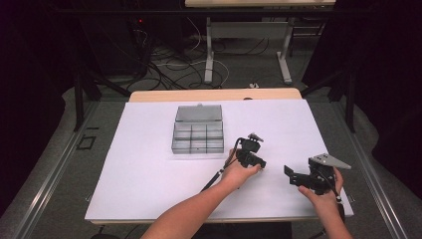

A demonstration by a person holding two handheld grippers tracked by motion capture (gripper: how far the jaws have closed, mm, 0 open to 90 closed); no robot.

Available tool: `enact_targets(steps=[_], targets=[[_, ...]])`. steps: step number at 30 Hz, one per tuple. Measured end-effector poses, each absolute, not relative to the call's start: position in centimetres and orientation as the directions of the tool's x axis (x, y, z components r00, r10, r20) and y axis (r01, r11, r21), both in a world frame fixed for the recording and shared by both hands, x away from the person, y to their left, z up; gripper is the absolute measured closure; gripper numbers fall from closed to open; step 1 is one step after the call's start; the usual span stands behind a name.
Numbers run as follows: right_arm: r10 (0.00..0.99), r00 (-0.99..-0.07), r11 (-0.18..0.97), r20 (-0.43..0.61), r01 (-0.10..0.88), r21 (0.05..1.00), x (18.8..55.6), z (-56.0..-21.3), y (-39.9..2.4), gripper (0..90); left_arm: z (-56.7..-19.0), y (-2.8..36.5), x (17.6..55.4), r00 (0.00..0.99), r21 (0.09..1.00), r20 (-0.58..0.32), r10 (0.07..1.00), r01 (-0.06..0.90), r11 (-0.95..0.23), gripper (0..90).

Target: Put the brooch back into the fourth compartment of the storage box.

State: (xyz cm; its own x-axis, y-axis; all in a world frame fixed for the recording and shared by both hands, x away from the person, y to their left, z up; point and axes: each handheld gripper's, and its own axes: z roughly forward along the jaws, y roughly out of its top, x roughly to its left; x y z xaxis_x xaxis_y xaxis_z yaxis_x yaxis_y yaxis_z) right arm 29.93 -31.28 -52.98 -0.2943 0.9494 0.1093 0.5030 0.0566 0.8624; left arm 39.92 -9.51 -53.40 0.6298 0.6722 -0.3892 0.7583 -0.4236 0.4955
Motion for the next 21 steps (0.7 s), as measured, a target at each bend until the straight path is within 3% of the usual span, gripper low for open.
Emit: enact_targets(steps=[21], targets=[[0.948,-0.298,0.063,0.110,0.516,0.854,30.0,-52.9,-31.2,2.3,-52.1,-6.8,41.1,0.586,0.513,-0.372,0.720,0.776,-0.367,78.9]])
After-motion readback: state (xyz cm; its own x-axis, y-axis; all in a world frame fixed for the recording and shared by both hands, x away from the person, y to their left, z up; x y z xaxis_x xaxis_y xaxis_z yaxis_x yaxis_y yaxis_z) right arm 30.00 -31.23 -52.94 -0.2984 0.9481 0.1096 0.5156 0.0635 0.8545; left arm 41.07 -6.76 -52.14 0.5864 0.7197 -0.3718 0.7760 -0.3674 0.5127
